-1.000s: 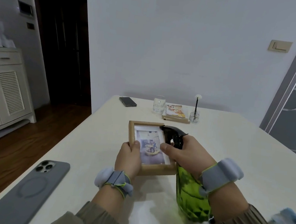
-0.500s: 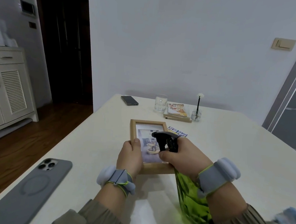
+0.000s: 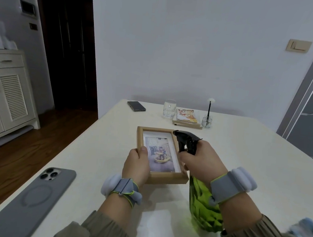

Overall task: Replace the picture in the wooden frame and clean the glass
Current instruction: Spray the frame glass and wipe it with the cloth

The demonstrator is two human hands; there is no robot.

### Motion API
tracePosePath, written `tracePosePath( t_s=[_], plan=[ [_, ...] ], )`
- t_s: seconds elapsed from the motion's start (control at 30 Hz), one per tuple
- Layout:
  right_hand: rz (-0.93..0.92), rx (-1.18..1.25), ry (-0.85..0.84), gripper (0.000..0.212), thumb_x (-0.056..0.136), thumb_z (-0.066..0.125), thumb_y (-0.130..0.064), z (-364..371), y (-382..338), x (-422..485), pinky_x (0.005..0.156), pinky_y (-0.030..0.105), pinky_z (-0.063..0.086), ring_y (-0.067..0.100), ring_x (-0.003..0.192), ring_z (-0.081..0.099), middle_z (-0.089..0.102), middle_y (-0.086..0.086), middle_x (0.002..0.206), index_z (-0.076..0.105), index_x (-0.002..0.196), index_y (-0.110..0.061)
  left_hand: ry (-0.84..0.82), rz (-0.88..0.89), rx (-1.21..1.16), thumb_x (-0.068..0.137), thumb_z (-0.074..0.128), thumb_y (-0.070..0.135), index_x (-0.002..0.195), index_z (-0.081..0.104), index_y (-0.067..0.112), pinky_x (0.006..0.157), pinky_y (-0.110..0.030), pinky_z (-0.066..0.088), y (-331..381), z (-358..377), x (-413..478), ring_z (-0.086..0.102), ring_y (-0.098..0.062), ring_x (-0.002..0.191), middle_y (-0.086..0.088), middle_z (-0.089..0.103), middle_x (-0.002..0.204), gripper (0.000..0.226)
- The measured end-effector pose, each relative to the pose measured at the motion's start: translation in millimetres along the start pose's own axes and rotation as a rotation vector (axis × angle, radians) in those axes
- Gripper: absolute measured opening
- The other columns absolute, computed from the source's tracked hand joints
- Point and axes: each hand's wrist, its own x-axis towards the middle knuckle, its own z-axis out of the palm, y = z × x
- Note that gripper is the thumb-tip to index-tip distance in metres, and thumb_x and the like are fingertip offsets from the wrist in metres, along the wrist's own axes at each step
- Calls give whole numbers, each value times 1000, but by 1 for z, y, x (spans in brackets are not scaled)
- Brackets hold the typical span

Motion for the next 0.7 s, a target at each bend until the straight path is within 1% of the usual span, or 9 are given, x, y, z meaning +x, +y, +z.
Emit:
tracePosePath(
  t_s=[0.07, 0.13, 0.27, 0.37, 0.43, 0.47, 0.53, 0.6, 0.7],
  plan=[
    [27, -1, -9, 52, 72, 51, -13, -1, 1, 2, 80, 44, 57, 36, 80, 64, 53, -8, 66, 59, 117, -38, 1, 2, 5, 100, 29, 38, 120, 53, 0, 80, -32, 37, 0, 0, 1, 48, -28, 91, -15, 58, 109, 49],
    [37, -8, -4, 53, 71, 50, -14, 0, 3, 3, 80, 44, 57, 34, 76, 62, 54, -5, 69, 59, 117, -37, 3, -4, -5, 100, 28, 37, 120, 53, 1, 81, -31, 37, 0, -2, 1, 47, -28, 91, -14, 57, 107, 48],
    [29, -41, -25, 56, 72, 50, -13, 0, 1, 0, 74, 40, 55, 28, 68, 58, 52, -8, 66, 58, 118, -43, 29, -16, -54, 101, 29, 37, 124, 51, 2, 83, -30, 36, 3, -6, 2, 47, -26, 93, -7, 51, 103, 47],
    [41, -66, -55, 42, 72, 50, -15, 1, 0, -2, 70, 40, 55, 33, 75, 64, 54, -1, 68, 61, 110, -31, 73, -16, -81, 101, 29, 37, 124, 51, 2, 83, -31, 37, 3, -9, 3, 47, -27, 93, -8, 52, 105, 47],
    [32, -68, -83, 35, 75, 52, -14, 3, -3, -4, 67, 35, 51, 33, 79, 66, 53, -3, 67, 60, 102, -35, 110, -18, -108, 100, 30, 37, 122, 51, 2, 83, -34, 39, 4, -11, 4, 48, -28, 92, -12, 56, 107, 46],
    [14, -71, -103, 39, 75, 52, -13, 3, -4, -6, 66, 32, 49, 32, 79, 66, 52, -7, 67, 58, 101, -42, 133, -24, -125, 100, 30, 38, 121, 52, 3, 82, -34, 39, 3, -12, 5, 48, -29, 91, -13, 57, 106, 46],
    [-24, -84, -143, 50, 76, 51, -10, 4, -9, -10, 68, 31, 50, 27, 74, 63, 51, -10, 64, 57, 107, -49, 169, -38, -157, 100, 31, 37, 121, 52, 3, 79, -32, 38, 4, -14, 5, 48, -29, 89, -11, 55, 102, 45],
    [-42, -100, -166, 55, 77, 50, -10, 4, -13, -13, 70, 33, 53, 25, 70, 61, 50, -11, 63, 56, 116, -48, 194, -46, -177, 100, 31, 36, 121, 51, 2, 79, -31, 35, 4, -16, 7, 47, -28, 90, -11, 53, 102, 45],
    [-43, -99, -184, 55, 77, 49, -10, 7, -15, -16, 71, 36, 55, 25, 69, 61, 49, -10, 62, 56, 119, -45, 214, -52, -174, 101, 30, 36, 123, 50, 1, 80, -31, 33, 5, -19, 9, 44, -27, 90, -12, 53, 105, 46]
  ],
)
